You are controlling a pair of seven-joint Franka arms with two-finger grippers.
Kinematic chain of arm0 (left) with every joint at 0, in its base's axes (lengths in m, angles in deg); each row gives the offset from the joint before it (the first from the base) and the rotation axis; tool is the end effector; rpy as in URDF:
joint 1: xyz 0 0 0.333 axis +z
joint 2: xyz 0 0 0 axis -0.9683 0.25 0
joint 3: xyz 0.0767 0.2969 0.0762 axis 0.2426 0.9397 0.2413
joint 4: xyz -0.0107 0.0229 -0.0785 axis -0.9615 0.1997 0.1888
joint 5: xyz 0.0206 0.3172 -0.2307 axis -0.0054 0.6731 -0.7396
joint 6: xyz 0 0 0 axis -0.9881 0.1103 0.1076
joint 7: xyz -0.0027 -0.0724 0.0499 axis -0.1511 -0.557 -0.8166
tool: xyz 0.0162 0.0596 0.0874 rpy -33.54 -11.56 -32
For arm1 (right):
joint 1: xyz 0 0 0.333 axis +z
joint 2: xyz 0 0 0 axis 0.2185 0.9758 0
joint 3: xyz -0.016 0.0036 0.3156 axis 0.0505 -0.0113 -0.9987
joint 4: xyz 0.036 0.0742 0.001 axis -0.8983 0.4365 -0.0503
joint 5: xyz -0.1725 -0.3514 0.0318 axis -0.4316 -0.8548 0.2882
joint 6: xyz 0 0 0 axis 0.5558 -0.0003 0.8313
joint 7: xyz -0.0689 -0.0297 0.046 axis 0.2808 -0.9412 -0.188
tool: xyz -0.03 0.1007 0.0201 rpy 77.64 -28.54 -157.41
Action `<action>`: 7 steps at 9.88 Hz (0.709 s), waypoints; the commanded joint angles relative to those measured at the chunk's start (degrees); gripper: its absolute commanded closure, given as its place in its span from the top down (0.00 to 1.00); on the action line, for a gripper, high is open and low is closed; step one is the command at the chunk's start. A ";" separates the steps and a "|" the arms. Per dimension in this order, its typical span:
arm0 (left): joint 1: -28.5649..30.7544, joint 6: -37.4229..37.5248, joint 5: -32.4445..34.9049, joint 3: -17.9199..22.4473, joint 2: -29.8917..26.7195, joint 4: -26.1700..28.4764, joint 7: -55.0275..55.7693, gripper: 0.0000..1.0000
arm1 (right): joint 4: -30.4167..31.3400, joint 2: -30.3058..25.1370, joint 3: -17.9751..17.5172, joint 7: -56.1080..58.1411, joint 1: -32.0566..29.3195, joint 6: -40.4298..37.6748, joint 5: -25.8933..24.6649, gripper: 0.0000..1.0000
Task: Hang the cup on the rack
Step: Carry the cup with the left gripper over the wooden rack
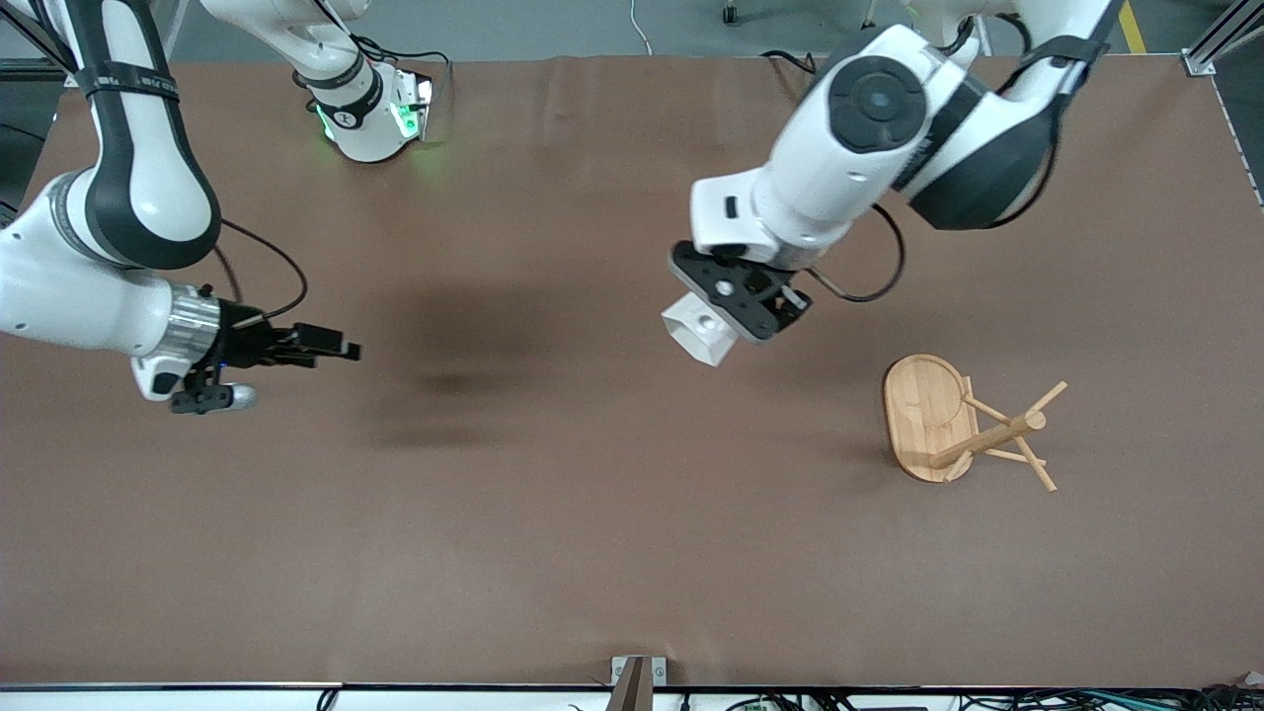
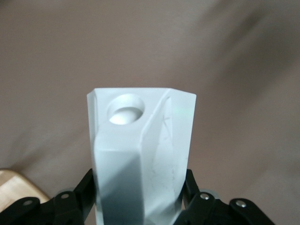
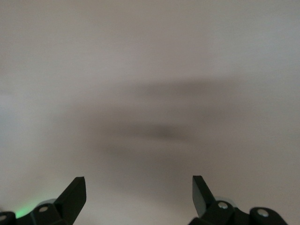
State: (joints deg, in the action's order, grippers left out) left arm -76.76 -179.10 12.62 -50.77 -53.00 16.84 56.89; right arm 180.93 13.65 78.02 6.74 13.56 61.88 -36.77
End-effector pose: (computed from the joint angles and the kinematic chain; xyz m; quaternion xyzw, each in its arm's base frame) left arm 0.5567 -0.3676 0.5271 0.9332 -0.3485 0.0120 0.0864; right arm 0.5933 0.0193 0.4014 -0.9861 -0.0035 0.0387 0.1617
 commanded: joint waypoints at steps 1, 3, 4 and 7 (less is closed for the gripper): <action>1.13 2.17 0.18 0.35 -0.09 1.55 2.66 0.00 | -1.57 -4.35 1.33 -1.88 0.46 0.23 -15.20 1.00; 2.72 3.33 0.10 0.44 -0.45 2.33 4.60 0.00 | -8.93 -5.33 0.73 -5.93 0.11 -7.73 -21.49 1.00; 2.29 4.46 0.10 2.70 -1.06 2.34 4.17 0.00 | -12.55 -5.59 0.55 -6.37 -0.50 -12.13 -21.86 1.00; -0.60 4.74 -4.88 12.52 -2.55 4.52 -1.70 0.00 | -23.08 -7.44 2.90 -4.45 -1.56 -21.64 -23.44 1.00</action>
State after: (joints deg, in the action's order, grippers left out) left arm -75.87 -174.29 10.86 -43.34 -53.98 17.39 58.24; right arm 162.98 5.86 80.05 1.71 12.84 43.70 -58.52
